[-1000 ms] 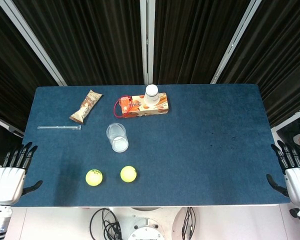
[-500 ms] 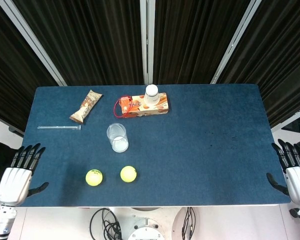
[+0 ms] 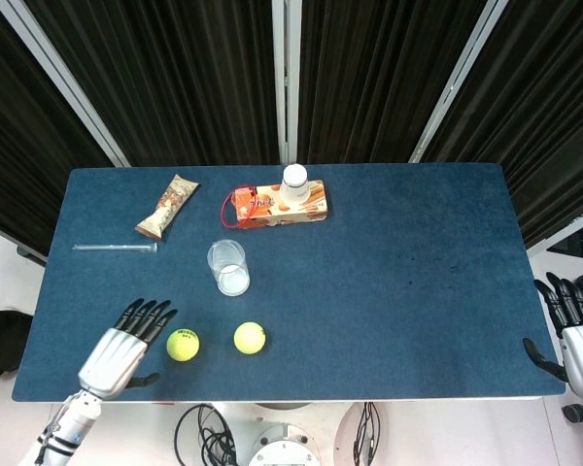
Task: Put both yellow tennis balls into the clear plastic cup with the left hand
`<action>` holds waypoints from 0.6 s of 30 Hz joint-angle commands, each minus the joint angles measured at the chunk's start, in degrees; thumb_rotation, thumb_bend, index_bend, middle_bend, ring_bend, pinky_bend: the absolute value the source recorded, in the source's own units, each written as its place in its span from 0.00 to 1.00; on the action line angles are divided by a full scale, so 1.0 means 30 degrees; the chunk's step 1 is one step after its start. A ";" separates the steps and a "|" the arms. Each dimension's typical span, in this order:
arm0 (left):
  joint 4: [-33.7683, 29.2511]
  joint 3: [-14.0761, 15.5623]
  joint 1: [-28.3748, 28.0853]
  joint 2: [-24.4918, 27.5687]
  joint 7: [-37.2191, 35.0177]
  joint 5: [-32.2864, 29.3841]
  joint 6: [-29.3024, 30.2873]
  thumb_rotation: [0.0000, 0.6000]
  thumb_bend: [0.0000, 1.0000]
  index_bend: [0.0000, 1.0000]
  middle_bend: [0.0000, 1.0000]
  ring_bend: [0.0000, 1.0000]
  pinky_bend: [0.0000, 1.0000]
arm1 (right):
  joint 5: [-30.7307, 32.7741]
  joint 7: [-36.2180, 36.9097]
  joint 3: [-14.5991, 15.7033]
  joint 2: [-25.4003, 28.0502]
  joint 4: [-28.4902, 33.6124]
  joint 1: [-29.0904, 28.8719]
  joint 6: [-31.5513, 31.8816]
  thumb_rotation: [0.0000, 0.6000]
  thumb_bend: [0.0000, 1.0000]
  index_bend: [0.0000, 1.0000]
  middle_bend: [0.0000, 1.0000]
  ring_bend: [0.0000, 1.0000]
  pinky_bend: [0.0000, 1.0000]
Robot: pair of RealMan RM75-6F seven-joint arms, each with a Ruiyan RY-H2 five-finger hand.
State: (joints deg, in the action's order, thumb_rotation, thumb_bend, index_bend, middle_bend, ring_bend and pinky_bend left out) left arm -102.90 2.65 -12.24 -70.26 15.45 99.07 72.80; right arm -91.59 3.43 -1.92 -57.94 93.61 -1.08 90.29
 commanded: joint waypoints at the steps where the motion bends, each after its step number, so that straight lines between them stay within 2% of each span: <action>1: 0.0552 -0.0081 -0.0774 -0.1075 -0.0048 -0.0645 -0.1247 1.00 0.06 0.04 0.00 0.00 0.03 | 0.0051 0.0171 -0.0028 0.0045 -0.0089 0.0068 0.0109 1.00 0.23 0.00 0.00 0.00 0.00; 6: 0.1756 -0.0327 -0.1477 -0.2482 -0.0553 -0.1648 -0.2474 1.00 0.07 0.04 0.00 0.00 0.08 | 0.0131 0.0483 0.0020 0.0130 -0.0208 0.0189 0.0164 1.00 0.23 0.00 0.00 0.00 0.00; 11: 0.3405 -0.0591 -0.1734 -0.3892 -0.1448 -0.1671 -0.2064 1.00 0.08 0.06 0.08 0.01 0.19 | 0.0346 0.0731 -0.0013 0.0153 -0.0348 0.0210 0.0052 1.00 0.23 0.00 0.00 0.00 0.00; 16: 0.4570 -0.0556 -0.1914 -0.4426 -0.1639 -0.1941 -0.2084 1.00 0.12 0.17 0.17 0.10 0.33 | 0.0450 0.0823 -0.0041 0.0167 -0.0445 0.0212 -0.0018 1.00 0.23 0.00 0.00 0.00 0.00; 18: 0.4698 -0.0548 -0.1925 -0.4483 -0.1456 -0.2263 -0.2213 1.00 0.13 0.23 0.22 0.17 0.40 | 0.0512 0.0851 -0.0055 0.0171 -0.0452 0.0196 -0.0088 1.00 0.24 0.00 0.00 0.00 0.00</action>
State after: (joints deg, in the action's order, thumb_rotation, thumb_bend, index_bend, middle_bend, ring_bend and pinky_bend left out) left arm -89.06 1.03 -17.90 -83.47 10.85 92.70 66.32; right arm -90.05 5.98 -2.08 -57.43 92.27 -0.49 90.01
